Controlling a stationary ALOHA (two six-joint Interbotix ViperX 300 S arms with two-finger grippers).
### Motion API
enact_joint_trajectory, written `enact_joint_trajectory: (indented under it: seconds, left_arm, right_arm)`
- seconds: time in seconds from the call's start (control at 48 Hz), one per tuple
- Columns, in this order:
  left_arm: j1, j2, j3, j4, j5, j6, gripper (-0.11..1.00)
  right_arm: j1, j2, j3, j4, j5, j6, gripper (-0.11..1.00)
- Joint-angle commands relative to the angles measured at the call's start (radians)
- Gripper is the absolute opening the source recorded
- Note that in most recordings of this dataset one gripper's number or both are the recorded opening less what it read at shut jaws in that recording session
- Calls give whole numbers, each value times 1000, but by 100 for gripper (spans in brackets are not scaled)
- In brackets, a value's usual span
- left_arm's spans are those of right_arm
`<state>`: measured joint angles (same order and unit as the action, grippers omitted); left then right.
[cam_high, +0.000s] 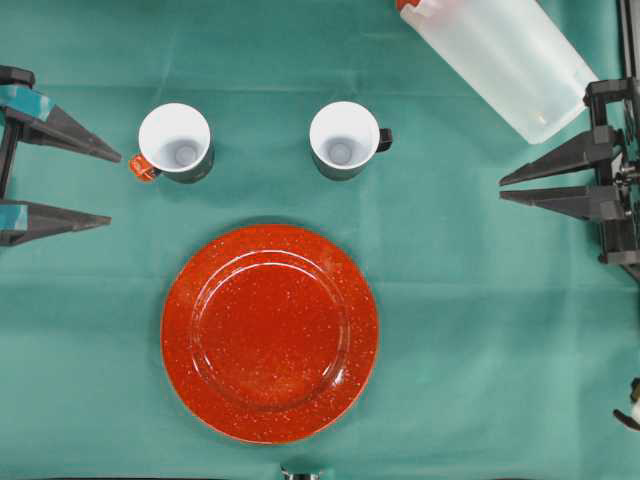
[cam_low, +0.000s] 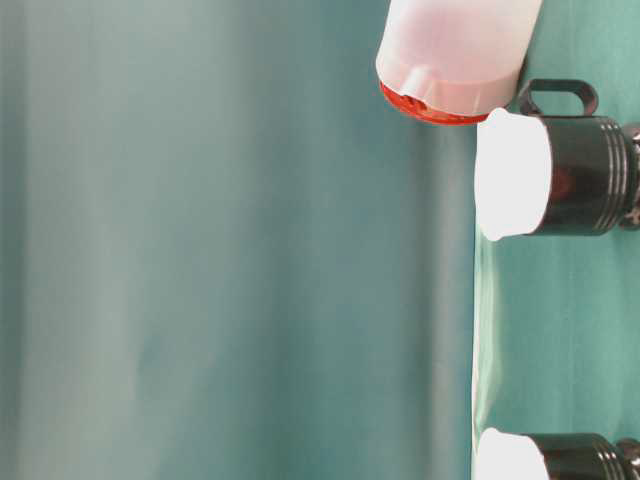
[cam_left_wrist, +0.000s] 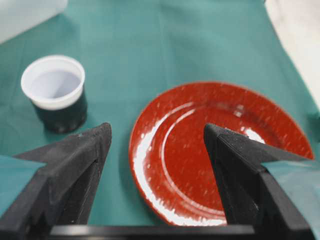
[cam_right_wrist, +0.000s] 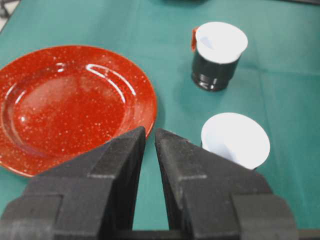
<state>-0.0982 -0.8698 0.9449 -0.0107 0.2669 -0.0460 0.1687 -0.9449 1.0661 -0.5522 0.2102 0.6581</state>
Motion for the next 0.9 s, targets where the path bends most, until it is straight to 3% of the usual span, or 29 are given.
enact_joint_trajectory:
  seconds: [0.0, 0.229, 0.876]
  left_arm:
    - [14, 5, -15, -2, 2, -3, 73]
    - [14, -9, -15, -2, 2, -11, 73]
    - [11, -8, -15, -2, -2, -15, 73]
  right_arm:
    - [2, 20, -21, 3, 6, 2, 22]
    - [2, 72, -18, 5, 117, 3, 22]
    - [2, 71, -21, -2, 43, 0, 22]
